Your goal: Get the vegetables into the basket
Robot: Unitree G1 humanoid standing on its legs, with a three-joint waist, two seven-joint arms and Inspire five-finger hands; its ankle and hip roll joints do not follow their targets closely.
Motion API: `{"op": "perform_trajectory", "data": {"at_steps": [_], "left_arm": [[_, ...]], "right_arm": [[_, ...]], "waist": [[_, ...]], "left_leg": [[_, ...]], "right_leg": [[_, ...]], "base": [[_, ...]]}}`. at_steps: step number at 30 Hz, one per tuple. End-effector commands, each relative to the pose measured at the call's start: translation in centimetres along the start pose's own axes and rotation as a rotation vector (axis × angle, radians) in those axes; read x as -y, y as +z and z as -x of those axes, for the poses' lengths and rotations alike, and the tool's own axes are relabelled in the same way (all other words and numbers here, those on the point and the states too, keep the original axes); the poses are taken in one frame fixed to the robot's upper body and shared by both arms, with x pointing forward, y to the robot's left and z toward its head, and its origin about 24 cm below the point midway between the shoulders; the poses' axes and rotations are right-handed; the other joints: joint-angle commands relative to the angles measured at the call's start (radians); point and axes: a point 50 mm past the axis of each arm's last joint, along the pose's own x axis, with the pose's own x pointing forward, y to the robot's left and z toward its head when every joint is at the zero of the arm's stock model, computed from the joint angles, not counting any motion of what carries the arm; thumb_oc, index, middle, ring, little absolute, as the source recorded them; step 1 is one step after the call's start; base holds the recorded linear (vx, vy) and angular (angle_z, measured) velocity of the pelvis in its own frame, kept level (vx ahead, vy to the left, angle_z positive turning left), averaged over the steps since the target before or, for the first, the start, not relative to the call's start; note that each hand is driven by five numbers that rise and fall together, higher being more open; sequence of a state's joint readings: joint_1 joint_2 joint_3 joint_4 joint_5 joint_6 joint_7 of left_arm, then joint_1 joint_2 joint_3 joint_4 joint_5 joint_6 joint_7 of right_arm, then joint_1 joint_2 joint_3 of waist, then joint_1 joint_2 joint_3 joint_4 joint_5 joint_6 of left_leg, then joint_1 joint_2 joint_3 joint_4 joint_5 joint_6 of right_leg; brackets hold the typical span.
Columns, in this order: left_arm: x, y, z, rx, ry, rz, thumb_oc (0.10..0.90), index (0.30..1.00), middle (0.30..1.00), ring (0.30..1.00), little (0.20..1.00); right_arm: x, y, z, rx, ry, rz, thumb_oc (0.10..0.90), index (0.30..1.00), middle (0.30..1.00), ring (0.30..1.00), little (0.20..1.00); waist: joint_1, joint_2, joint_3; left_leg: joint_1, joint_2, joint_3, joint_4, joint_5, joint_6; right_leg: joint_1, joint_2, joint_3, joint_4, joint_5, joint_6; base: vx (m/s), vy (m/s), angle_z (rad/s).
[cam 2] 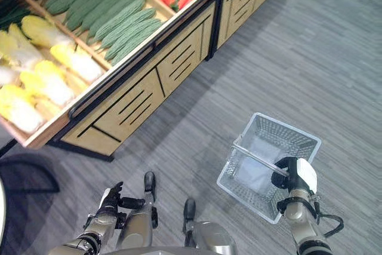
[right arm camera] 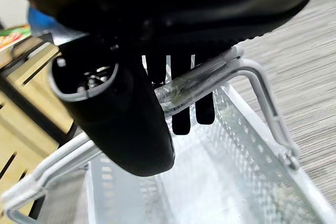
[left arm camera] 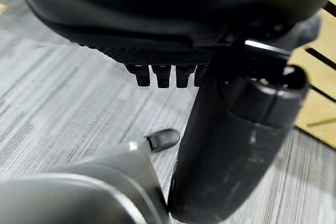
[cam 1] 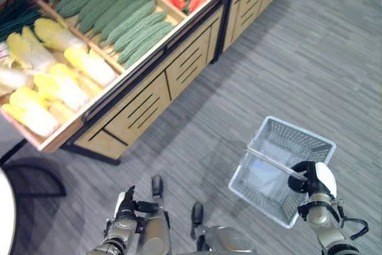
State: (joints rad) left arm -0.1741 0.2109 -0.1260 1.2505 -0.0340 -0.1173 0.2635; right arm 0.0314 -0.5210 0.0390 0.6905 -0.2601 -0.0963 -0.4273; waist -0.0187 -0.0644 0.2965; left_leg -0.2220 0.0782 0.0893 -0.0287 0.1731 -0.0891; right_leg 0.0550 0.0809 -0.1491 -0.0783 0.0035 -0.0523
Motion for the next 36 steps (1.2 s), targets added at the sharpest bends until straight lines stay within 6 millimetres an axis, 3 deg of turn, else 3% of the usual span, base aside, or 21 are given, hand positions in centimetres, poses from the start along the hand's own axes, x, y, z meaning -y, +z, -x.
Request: {"op": "perform_trajectory", "data": {"at_steps": [1, 7, 13, 16, 17, 19, 20, 21, 22, 25, 26, 30, 36], "left_arm": [[-1.6, -1.3, 0.0, -0.004, 0.045, -0.11, 0.9, 1.0, 1.0, 1.0, 1.0], [-3.3, -0.8, -0.3, 0.015, 0.09, -0.136, 0.9, 1.0, 1.0, 1.0, 1.0], [-4.2, -1.2, -0.3, 0.007, 0.117, -0.139, 0.9, 1.0, 1.0, 1.0, 1.0], [-4.6, -1.8, -0.1, -0.01, 0.128, -0.12, 0.9, 1.0, 1.0, 1.0, 1.0], [-4.5, -1.7, -0.1, -0.006, 0.129, -0.113, 0.9, 1.0, 1.0, 1.0, 1.0], [-4.5, -1.9, -0.1, -0.009, 0.129, -0.107, 0.9, 1.0, 1.0, 1.0, 1.0], [-4.6, -1.9, -0.1, -0.016, 0.132, -0.101, 0.9, 1.0, 1.0, 1.0, 1.0], [-4.4, -1.7, -0.2, -0.012, 0.13, -0.096, 0.9, 1.0, 1.0, 1.0, 1.0], [-4.5, -1.8, -0.2, -0.017, 0.133, -0.091, 0.9, 1.0, 1.0, 1.0, 1.0], [-4.3, -1.8, -0.1, -0.018, 0.128, -0.086, 0.9, 1.0, 1.0, 1.0, 1.0], [-4.2, -1.9, -0.1, -0.022, 0.126, -0.073, 0.9, 1.0, 1.0, 1.0, 1.0], [-4.0, -2.6, 0.1, -0.052, 0.129, -0.056, 0.9, 1.0, 1.0, 1.0, 1.0], [-2.7, -2.5, 0.2, -0.059, 0.101, -0.053, 0.9, 1.0, 1.0, 1.0, 1.0]], "right_arm": [[4.4, 1.4, -1.0, 0.105, -0.198, -0.041, 0.4, 0.3, 0.3, 0.3, 0.3], [3.2, 2.0, -1.5, 0.101, -0.167, -0.042, 0.4, 0.3, 0.3, 0.3, 0.3], [2.5, 2.8, -1.7, 0.124, -0.145, -0.045, 0.4, 0.3, 0.3, 0.3, 0.3], [1.9, 4.2, -2.0, 0.164, -0.119, -0.049, 0.4, 0.3, 0.3, 0.3, 0.3], [1.7, 5.0, -2.2, 0.188, -0.11, -0.047, 0.4, 0.3, 0.3, 0.3, 0.3], [1.5, 5.3, -2.2, 0.201, -0.104, -0.044, 0.4, 0.3, 0.3, 0.3, 0.3], [1.4, 5.9, -2.3, 0.221, -0.105, -0.05, 0.4, 0.3, 0.3, 0.3, 0.3], [1.7, 6.6, -2.5, 0.251, -0.119, -0.059, 0.4, 0.3, 0.3, 0.3, 0.3], [2.0, 7.0, -2.6, 0.269, -0.125, -0.057, 0.4, 0.3, 0.3, 0.3, 0.3], [2.5, 7.4, -2.4, 0.308, -0.13, -0.039, 0.4, 0.3, 0.3, 0.3, 0.3], [2.9, 7.0, -2.3, 0.307, -0.133, -0.036, 0.4, 0.3, 0.3, 0.3, 0.3], [3.1, 6.7, -2.3, 0.309, -0.123, -0.025, 0.4, 0.3, 0.3, 0.3, 0.3], [4.7, 5.2, -1.9, 0.289, -0.16, -0.025, 0.4, 0.3, 0.3, 0.3, 0.3]], "waist": [[0.014, -0.023, -0.05], [0.017, -0.06, -0.045], [0.026, -0.086, -0.045], [0.041, -0.08, -0.037], [0.042, -0.068, -0.031], [0.035, -0.062, -0.029], [0.026, -0.06, -0.026], [0.015, -0.064, -0.018], [0.005, -0.067, -0.014], [-0.016, -0.065, -0.007], [-0.017, -0.066, -0.01], [-0.009, -0.064, -0.02], [-0.01, -0.031, -0.044]], "left_leg": [[0.004, -0.002, 0.005, 0.092, -0.059, 0.039], [-0.016, -0.036, 0.052, 0.159, -0.137, 0.07], [-0.006, -0.052, 0.062, 0.16, -0.164, 0.087], [0.037, -0.046, 0.066, 0.11, -0.156, 0.111], [0.064, -0.042, 0.053, 0.084, -0.153, 0.115], [0.096, -0.043, 0.046, 0.064, -0.154, 0.114], [0.119, -0.04, 0.031, 0.054, -0.158, 0.104], [0.14, -0.047, 0.002, 0.064, -0.181, 0.09], [0.153, -0.05, -0.018, 0.072, -0.197, 0.085], [0.187, -0.052, -0.074, 0.096, -0.232, 0.072], [0.198, -0.06, -0.117, 0.109, -0.243, 0.064], [0.207, -0.041, -0.156, 0.113, -0.228, 0.045], [0.185, 0.013, -0.226, 0.096, -0.148, 0.005]], "right_leg": [[-0.046, -0.208, 0.083, 0.193, 0.002, 0.154], [-0.086, -0.251, 0.124, 0.213, 0.098, 0.191], [-0.091, -0.262, 0.139, 0.216, 0.167, 0.213], [-0.144, -0.258, 0.133, 0.349, 0.24, 0.227], [-0.178, -0.238, 0.143, 0.408, 0.238, 0.222], [-0.212, -0.229, 0.14, 0.399, 0.216, 0.214], [-0.242, -0.221, 0.137, 0.337, 0.178, 0.205], [-0.28, -0.226, 0.163, 0.214, 0.174, 0.208], [-0.301, -0.227, 0.19, 0.165, 0.19, 0.212], [-0.32, -0.222, 0.234, 0.122, 0.221, 0.223], [-0.313, -0.21, 0.251, 0.141, 0.204, 0.216], [-0.281, -0.192, 0.208, 0.146, 0.174, 0.188], [-0.233, -0.162, 0.113, 0.176, 0.093, 0.137]], "base": [[0.13, 0.19, -0.27], [0.1, 0.201, -0.14], [0.07, 0.098, 0.05], [0.05, 0.127, -0.17], [0.05, 0.087, -0.2], [0.15, 0.013, 0.02], [0.35, -0.138, 0.18], [0.38, -0.213, 0.22], [0.35, -0.203, 0.29], [0.31, -0.195, 0.86], [0.24, -0.189, 1.52], [0.17, -0.259, 1.2], [0.14, -0.291, 0.73]]}}
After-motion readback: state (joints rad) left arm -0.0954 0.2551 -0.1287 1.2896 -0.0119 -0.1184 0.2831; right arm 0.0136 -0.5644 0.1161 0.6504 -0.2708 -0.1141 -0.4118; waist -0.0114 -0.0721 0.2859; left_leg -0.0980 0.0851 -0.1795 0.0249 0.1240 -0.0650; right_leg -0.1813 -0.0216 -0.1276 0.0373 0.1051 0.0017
